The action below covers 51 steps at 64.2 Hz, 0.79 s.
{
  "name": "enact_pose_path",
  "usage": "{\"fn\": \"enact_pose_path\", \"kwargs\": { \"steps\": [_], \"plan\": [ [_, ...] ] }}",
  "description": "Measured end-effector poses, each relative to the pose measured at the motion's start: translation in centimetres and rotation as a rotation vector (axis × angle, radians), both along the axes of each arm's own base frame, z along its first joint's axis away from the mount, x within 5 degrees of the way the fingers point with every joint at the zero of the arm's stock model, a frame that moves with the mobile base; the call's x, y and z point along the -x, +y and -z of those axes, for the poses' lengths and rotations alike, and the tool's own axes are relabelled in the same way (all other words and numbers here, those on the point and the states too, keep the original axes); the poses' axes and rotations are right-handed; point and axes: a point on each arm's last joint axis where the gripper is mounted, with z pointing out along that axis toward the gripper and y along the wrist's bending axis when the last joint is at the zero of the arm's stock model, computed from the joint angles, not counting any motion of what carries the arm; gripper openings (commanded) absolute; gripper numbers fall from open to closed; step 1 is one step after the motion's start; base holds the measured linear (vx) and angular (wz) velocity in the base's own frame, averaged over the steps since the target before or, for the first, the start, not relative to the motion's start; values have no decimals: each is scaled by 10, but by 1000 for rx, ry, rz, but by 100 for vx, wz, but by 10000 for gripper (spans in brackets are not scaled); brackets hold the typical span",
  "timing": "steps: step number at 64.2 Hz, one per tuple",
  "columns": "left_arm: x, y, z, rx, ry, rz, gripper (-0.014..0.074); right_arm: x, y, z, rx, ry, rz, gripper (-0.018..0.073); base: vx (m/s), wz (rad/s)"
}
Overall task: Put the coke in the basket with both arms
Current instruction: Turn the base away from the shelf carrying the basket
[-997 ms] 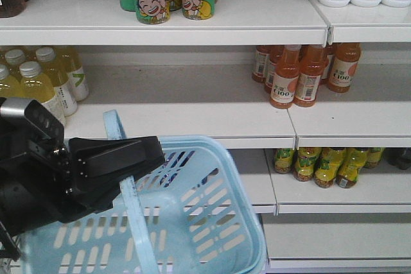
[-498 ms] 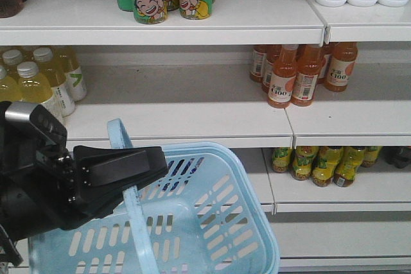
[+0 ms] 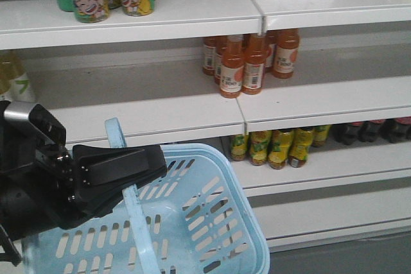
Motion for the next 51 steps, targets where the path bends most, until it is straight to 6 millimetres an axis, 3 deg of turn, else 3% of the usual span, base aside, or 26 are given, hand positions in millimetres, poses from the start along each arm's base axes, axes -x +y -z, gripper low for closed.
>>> {"fn": "enact_pose_path", "kwargs": {
  "steps": [51],
  "plan": [
    [0,0,0,0,0,0,-6,0,0,0,0,0,0,-6,-10,-69]
  ]
}}
